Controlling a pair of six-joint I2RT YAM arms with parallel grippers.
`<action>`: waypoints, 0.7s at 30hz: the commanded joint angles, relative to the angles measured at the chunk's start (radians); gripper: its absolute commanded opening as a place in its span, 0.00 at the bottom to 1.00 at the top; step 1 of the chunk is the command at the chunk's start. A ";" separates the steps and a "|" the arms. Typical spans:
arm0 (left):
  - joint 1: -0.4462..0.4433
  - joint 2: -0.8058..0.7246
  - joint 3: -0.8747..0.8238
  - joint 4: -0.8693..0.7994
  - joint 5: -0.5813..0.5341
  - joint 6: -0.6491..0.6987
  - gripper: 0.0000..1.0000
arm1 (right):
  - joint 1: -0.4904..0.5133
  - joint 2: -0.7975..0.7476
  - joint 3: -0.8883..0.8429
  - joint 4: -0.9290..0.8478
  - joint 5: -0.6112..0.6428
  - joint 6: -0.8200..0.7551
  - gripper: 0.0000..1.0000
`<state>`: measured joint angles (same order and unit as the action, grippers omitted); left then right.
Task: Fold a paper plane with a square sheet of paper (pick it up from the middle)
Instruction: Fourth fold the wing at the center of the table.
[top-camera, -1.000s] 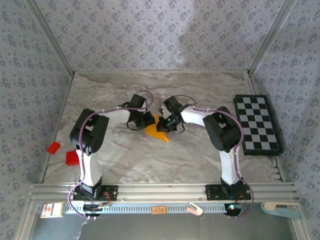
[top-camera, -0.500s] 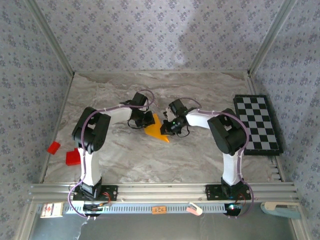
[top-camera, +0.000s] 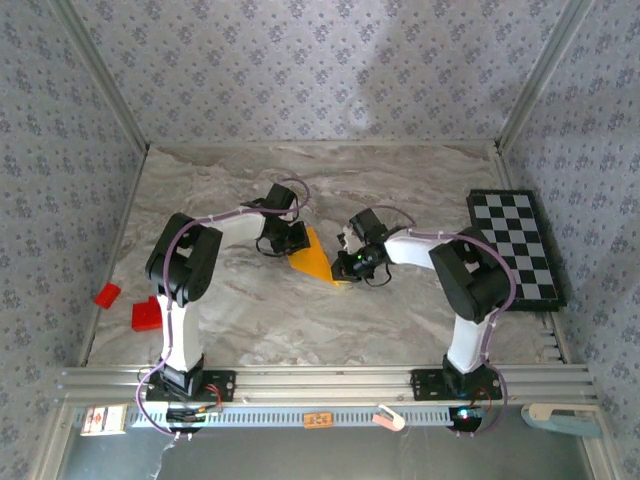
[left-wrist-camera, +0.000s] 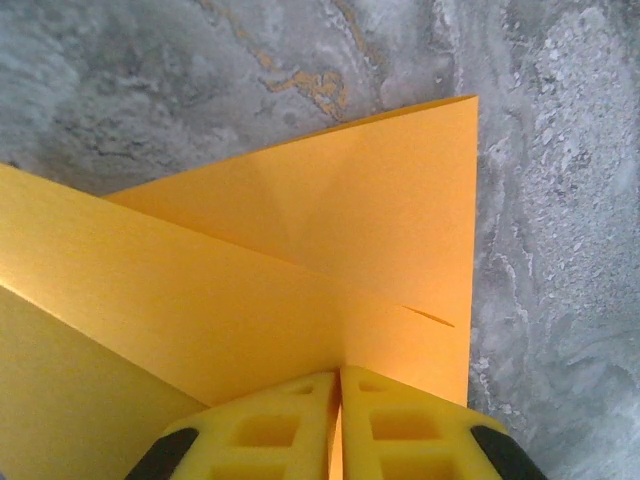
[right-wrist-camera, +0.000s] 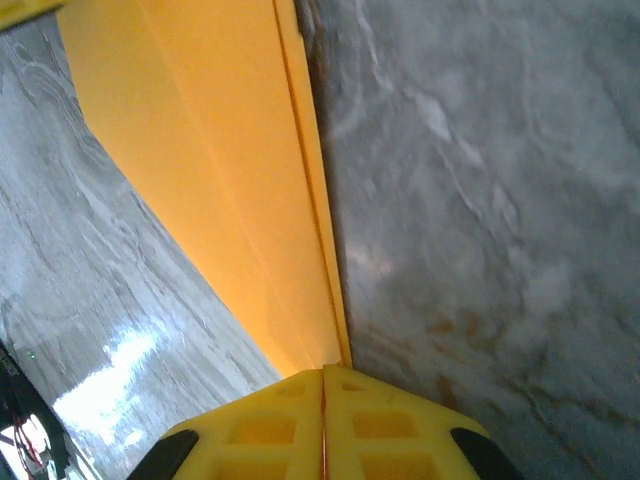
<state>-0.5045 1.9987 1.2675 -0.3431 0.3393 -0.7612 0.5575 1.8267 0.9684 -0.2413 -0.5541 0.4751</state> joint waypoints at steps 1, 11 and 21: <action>0.009 0.078 -0.025 -0.108 -0.142 0.006 0.11 | 0.002 -0.033 -0.075 -0.153 0.018 0.000 0.09; 0.002 0.004 0.007 -0.065 -0.039 0.018 0.14 | -0.013 -0.180 -0.065 -0.037 0.069 0.016 0.13; 0.048 -0.250 0.024 0.008 0.021 -0.043 0.40 | -0.040 -0.137 0.013 0.178 0.094 0.121 0.37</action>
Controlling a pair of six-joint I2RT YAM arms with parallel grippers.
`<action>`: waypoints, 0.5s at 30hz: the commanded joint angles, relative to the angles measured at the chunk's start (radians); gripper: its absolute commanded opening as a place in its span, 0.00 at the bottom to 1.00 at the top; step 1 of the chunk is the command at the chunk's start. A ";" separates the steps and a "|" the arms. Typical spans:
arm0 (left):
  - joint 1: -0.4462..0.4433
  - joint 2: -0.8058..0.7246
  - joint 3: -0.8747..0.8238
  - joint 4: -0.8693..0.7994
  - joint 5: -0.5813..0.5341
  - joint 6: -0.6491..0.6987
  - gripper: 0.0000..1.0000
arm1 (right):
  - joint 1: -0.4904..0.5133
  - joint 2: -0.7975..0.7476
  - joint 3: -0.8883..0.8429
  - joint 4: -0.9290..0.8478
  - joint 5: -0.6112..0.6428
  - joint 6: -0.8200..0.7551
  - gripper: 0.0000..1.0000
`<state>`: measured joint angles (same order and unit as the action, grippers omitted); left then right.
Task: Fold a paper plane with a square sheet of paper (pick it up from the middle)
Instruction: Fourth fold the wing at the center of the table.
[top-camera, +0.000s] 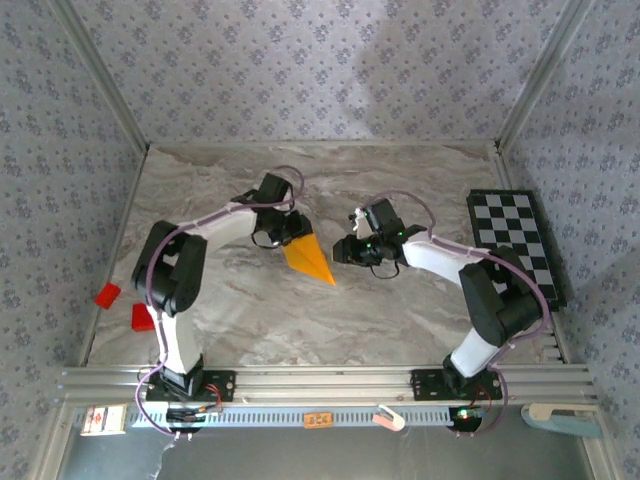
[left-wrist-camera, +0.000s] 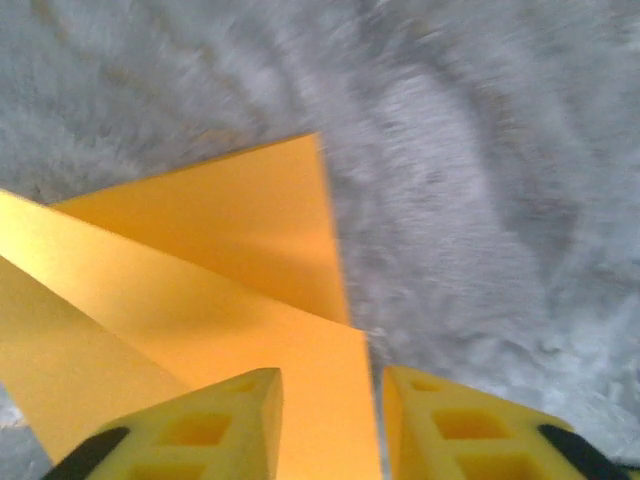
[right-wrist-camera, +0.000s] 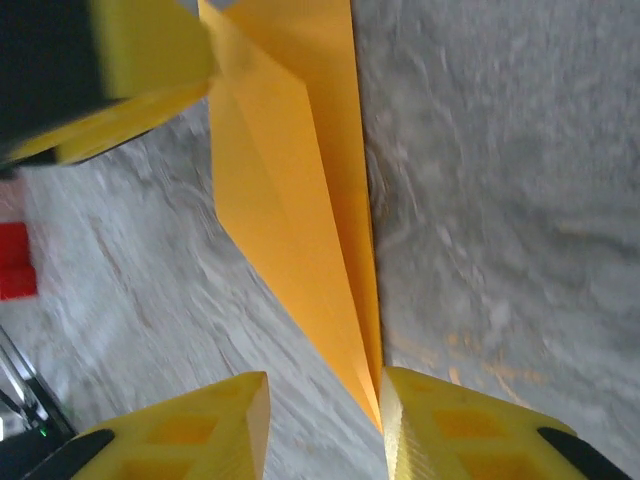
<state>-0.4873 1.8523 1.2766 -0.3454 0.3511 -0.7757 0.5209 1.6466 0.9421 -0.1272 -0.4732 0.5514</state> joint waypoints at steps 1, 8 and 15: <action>0.043 -0.127 -0.003 0.020 0.009 -0.037 0.43 | -0.004 0.060 0.053 0.076 0.005 0.051 0.38; 0.157 -0.275 -0.184 0.084 0.020 -0.095 0.63 | -0.005 0.233 0.187 0.119 -0.048 0.049 0.41; 0.230 -0.350 -0.367 0.190 0.072 -0.145 0.71 | -0.010 0.349 0.279 0.126 -0.114 0.014 0.36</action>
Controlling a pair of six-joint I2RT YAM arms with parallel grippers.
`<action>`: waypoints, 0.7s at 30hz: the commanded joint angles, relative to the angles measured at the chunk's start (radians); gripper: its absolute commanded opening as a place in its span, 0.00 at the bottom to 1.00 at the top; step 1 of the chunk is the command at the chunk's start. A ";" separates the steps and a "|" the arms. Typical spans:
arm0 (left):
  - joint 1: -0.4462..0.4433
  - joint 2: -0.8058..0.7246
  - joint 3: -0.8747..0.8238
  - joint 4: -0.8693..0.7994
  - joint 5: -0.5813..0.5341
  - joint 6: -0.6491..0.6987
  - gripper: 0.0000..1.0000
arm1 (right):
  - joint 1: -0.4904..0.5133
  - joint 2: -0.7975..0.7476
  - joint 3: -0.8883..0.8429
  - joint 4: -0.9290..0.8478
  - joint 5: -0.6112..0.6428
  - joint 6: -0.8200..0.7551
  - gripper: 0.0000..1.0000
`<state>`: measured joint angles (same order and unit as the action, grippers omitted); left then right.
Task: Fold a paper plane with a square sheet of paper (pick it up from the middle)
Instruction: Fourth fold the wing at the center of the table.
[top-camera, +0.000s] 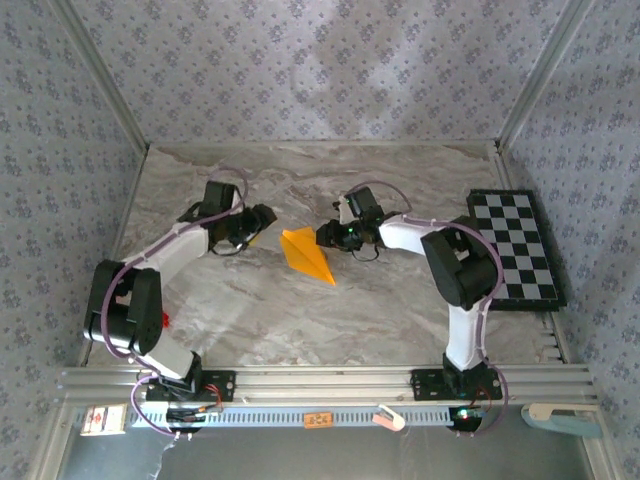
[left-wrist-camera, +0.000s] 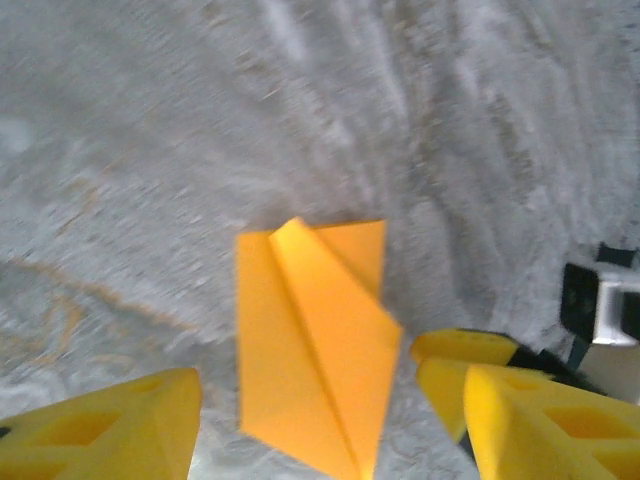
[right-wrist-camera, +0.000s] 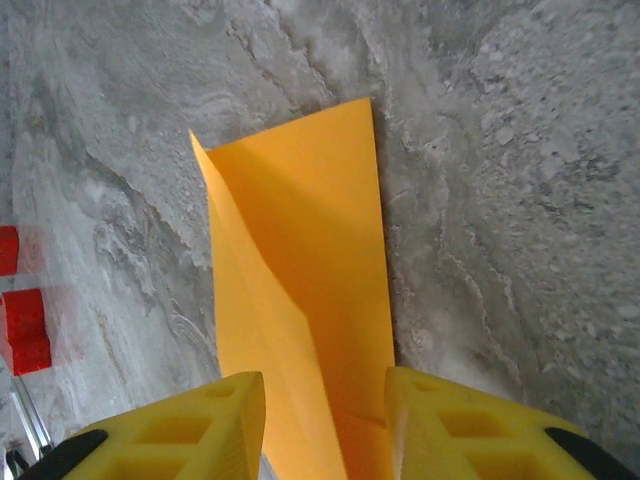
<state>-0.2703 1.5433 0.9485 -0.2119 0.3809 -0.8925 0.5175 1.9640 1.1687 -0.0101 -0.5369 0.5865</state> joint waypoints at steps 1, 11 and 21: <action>0.016 -0.043 -0.056 0.068 0.048 -0.029 0.71 | -0.005 0.042 0.063 0.000 -0.057 -0.024 0.35; 0.028 -0.040 -0.154 0.177 0.116 -0.060 0.72 | -0.005 0.084 0.089 0.015 -0.130 -0.036 0.22; 0.031 -0.055 -0.161 0.270 0.215 -0.059 0.73 | -0.010 0.011 0.046 0.132 -0.124 -0.012 0.01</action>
<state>-0.2485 1.5257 0.7910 -0.0097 0.5323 -0.9459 0.5163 2.0232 1.2297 0.0517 -0.6445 0.5625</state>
